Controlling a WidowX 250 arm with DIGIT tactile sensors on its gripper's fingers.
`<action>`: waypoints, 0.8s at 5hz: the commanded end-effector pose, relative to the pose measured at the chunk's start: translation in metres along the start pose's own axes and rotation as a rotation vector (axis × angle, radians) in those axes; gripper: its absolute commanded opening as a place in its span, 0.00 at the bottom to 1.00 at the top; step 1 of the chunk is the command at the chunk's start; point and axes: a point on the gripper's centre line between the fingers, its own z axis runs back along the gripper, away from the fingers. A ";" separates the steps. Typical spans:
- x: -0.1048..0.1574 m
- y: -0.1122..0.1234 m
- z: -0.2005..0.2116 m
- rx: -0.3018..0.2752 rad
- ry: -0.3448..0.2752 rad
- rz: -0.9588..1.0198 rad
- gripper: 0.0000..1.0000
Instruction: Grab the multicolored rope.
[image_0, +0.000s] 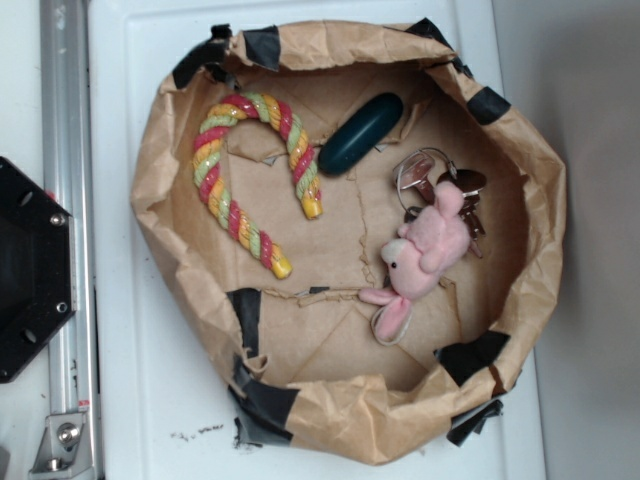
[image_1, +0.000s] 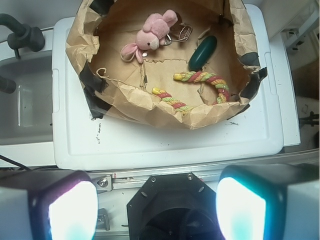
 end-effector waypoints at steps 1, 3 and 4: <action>0.000 0.000 0.000 0.000 0.000 0.000 1.00; 0.077 0.018 -0.072 0.118 0.048 -0.212 1.00; 0.090 0.033 -0.111 0.113 0.093 -0.379 1.00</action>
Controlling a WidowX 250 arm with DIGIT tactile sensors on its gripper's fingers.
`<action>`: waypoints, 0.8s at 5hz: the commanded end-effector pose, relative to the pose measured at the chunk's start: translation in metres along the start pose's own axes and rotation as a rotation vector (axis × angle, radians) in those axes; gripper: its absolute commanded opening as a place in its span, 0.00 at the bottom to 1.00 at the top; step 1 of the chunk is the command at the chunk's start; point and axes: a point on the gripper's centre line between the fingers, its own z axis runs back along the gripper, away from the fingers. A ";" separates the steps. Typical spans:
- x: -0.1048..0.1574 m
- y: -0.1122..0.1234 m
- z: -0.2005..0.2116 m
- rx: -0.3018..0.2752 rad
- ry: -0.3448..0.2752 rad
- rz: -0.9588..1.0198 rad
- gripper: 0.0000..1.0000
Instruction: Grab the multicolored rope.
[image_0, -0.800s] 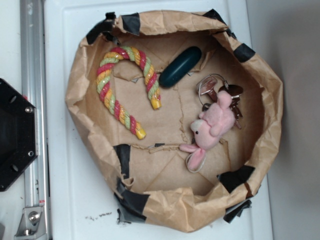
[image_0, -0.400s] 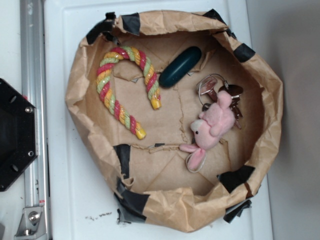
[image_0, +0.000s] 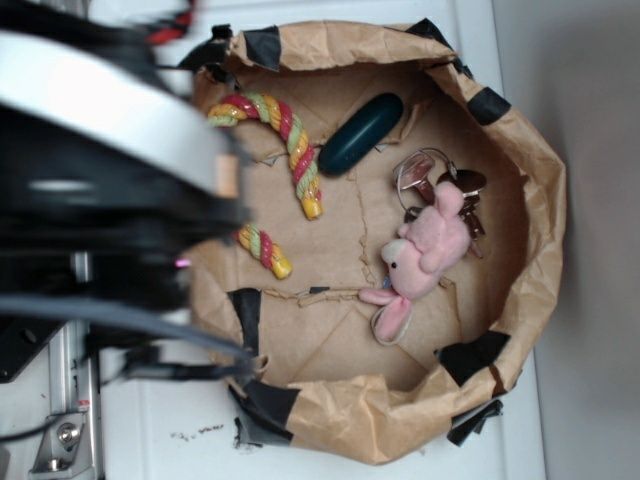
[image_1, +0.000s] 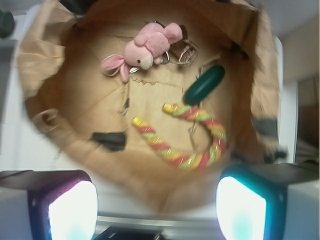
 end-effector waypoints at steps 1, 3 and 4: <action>0.018 0.032 -0.057 -0.056 0.009 -0.218 1.00; 0.042 0.051 -0.093 0.008 0.045 -0.210 1.00; 0.043 0.036 -0.117 0.085 0.054 -0.284 1.00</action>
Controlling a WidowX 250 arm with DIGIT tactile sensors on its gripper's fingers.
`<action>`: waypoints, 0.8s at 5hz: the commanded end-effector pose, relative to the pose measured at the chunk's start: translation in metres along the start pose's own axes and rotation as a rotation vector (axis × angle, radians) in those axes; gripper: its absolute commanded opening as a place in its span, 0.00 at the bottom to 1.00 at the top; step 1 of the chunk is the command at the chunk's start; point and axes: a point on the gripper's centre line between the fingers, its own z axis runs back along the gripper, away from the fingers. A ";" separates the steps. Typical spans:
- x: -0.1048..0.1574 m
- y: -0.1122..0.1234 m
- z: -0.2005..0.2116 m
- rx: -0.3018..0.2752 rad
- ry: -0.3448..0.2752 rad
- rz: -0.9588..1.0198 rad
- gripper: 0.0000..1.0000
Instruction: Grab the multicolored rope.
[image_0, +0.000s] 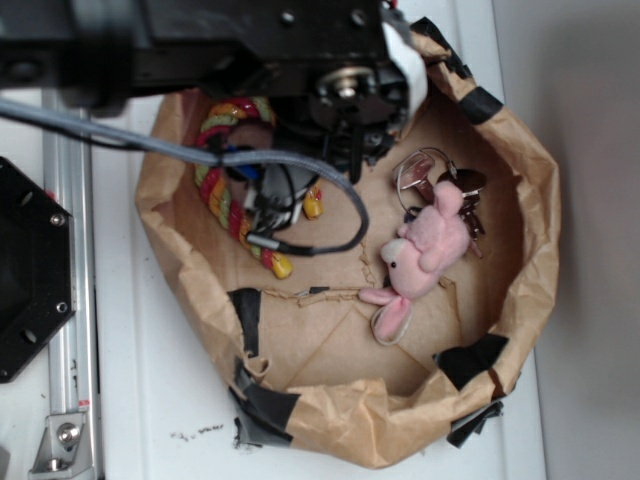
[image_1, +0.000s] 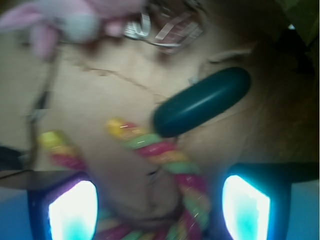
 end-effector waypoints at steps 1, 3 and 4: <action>0.002 -0.015 -0.022 0.077 -0.027 -0.114 1.00; -0.017 0.006 -0.023 0.029 -0.085 -0.065 1.00; -0.020 0.006 -0.045 -0.088 -0.114 -0.001 1.00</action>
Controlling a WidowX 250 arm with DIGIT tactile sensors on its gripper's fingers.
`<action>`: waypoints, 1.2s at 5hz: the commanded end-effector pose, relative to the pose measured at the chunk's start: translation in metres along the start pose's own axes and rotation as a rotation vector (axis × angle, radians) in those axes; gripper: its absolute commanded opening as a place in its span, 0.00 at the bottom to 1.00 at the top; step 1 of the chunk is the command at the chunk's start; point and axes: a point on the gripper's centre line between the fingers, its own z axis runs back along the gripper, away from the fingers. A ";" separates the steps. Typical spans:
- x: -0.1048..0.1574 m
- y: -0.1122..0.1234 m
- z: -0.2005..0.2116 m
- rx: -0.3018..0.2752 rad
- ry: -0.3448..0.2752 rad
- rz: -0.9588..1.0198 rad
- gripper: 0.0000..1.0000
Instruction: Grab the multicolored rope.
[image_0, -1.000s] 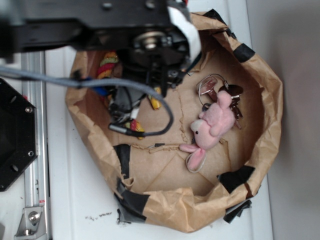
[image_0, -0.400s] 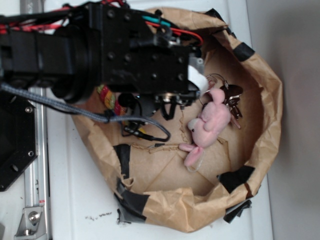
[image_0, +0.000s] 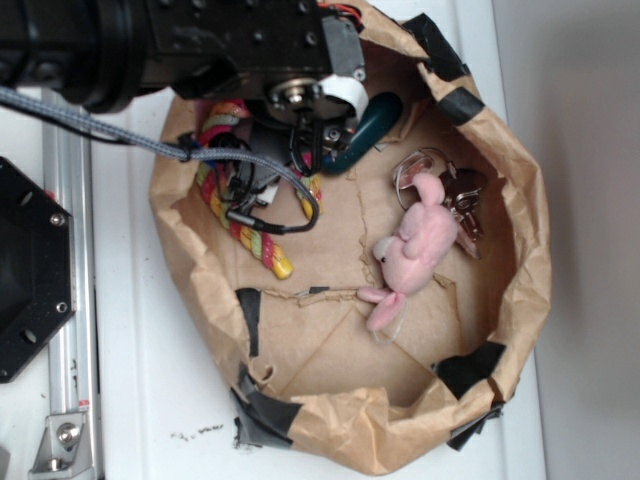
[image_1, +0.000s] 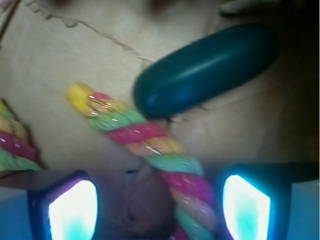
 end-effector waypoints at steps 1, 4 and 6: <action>-0.008 -0.002 -0.027 -0.063 -0.013 0.022 1.00; -0.001 0.001 -0.042 0.011 0.004 0.075 0.00; 0.004 0.002 -0.045 0.024 0.012 0.080 0.00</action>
